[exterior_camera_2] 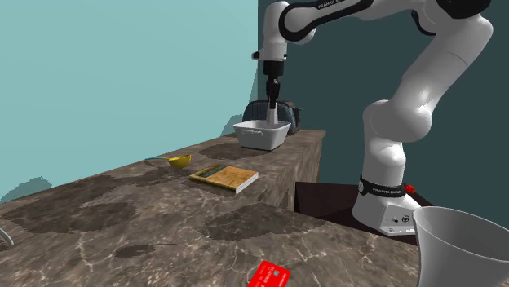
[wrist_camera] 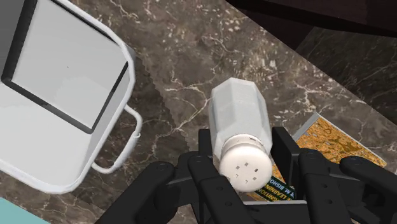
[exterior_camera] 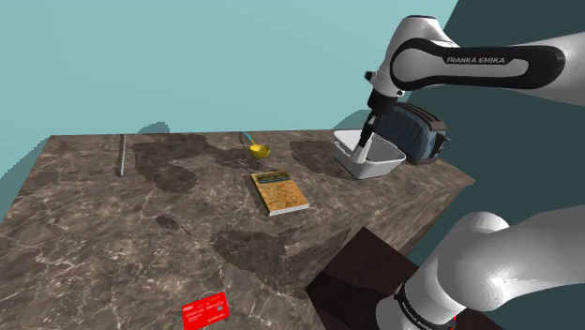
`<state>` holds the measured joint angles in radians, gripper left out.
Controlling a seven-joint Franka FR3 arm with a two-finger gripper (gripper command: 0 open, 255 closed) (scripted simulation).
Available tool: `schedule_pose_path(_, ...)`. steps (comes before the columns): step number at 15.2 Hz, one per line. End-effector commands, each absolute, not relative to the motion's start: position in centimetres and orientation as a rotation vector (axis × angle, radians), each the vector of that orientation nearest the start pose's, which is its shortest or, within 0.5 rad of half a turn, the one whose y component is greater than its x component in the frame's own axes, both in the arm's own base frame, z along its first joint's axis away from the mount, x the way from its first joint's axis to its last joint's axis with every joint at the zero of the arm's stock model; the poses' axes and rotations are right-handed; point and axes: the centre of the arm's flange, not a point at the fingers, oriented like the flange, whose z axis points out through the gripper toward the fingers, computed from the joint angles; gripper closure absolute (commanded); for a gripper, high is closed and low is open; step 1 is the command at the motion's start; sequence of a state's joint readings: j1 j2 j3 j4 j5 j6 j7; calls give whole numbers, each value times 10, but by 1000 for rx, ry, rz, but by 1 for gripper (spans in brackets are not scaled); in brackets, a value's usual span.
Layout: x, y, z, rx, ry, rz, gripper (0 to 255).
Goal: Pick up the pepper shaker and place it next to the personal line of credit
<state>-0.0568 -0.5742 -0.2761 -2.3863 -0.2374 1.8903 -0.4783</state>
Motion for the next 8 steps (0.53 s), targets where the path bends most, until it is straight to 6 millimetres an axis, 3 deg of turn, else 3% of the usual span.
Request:
schedule_pose_path(1,361,-155,529,-3213,-405,-49,255)
schedule_pose_path(8,363,-63,530,-3213,-405,-49,255)
